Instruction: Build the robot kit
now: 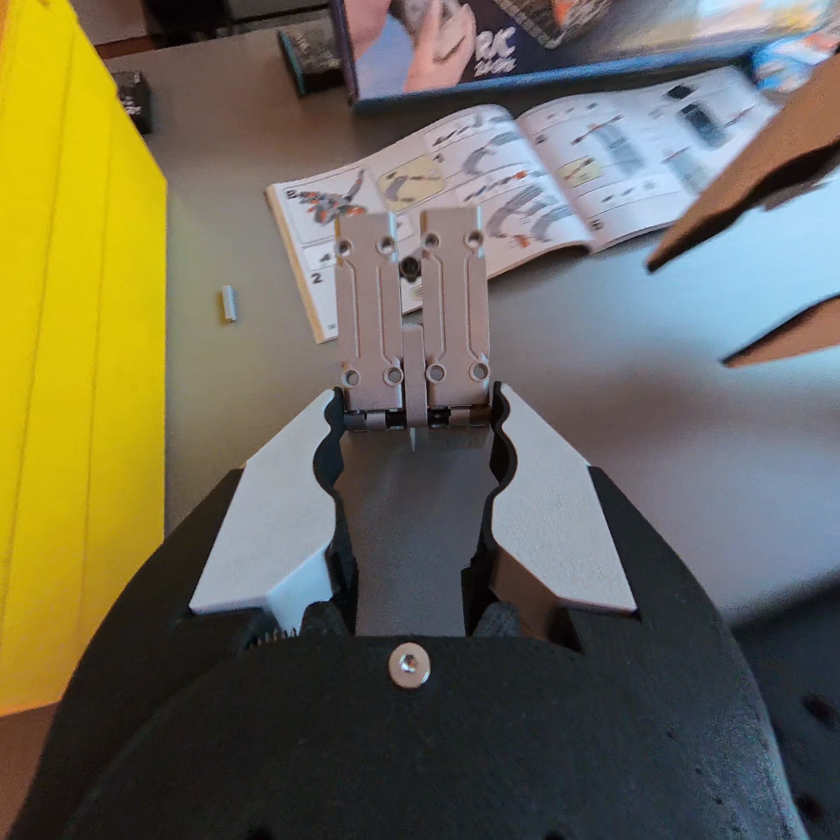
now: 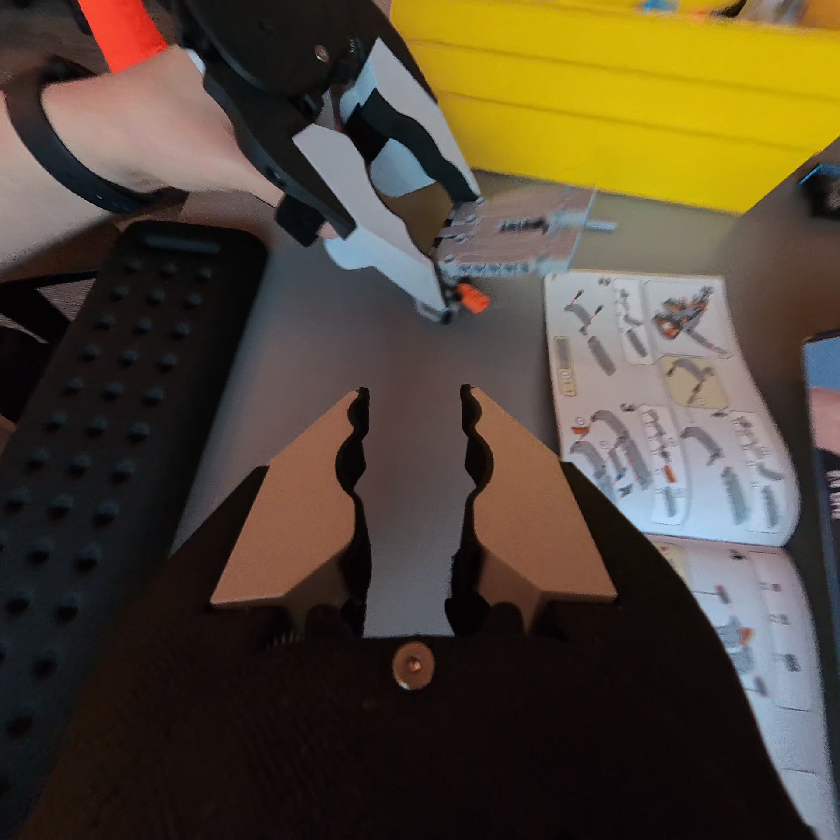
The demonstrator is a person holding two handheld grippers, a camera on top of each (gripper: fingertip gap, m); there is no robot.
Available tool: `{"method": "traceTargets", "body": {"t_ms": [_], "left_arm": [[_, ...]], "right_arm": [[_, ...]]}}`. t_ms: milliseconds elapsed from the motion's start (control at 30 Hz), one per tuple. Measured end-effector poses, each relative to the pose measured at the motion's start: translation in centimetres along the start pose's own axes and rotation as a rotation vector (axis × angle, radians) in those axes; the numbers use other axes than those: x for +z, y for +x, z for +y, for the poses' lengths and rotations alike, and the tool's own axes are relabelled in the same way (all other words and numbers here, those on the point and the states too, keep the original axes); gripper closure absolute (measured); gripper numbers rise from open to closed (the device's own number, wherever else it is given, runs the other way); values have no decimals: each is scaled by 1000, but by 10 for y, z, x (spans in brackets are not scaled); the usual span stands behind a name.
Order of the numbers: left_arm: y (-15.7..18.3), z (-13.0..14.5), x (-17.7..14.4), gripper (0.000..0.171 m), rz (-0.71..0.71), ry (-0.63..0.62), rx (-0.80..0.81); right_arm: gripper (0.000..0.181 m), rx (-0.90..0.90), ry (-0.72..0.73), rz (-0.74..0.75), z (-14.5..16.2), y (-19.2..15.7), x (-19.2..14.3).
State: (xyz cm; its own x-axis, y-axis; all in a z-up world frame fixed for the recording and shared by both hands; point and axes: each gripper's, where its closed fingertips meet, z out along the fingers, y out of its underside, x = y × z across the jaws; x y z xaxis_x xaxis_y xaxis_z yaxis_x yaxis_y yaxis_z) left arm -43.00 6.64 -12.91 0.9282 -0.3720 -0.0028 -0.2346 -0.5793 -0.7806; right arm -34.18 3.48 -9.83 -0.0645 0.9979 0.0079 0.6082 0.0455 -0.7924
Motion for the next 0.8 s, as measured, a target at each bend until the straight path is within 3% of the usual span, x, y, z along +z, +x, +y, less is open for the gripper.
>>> {"method": "traceTargets", "body": {"t_ms": [133,200,267,367,467,567,633,800], "left_arm": [[40,-12,-47,108,211,-16,-2],[56,-14,-73,108,255,-32,20],[78,-15,-98,108,294,-55,70],[113,-16,-128,107,333,-99,140],[131,-17,-148,107,324,-137,141],[139,-23,-161,107,324,-131,82],[143,-33,-172,107,368,-75,40],[154,-65,-218,108,670,223,-81]], "right_arm": [[136,-173,198,72,-42,-5,-29],[116,-234,296,3,-61,-24,-44],[96,-312,332,-58,-69,-46,-51],[95,-458,303,-78,-74,-74,-51],[112,-726,277,19,-82,-99,-54],[163,-1020,214,210,-87,-109,-59],[171,-1135,234,303,-95,-113,-67],[175,-977,490,184,-115,-124,-97]]}}
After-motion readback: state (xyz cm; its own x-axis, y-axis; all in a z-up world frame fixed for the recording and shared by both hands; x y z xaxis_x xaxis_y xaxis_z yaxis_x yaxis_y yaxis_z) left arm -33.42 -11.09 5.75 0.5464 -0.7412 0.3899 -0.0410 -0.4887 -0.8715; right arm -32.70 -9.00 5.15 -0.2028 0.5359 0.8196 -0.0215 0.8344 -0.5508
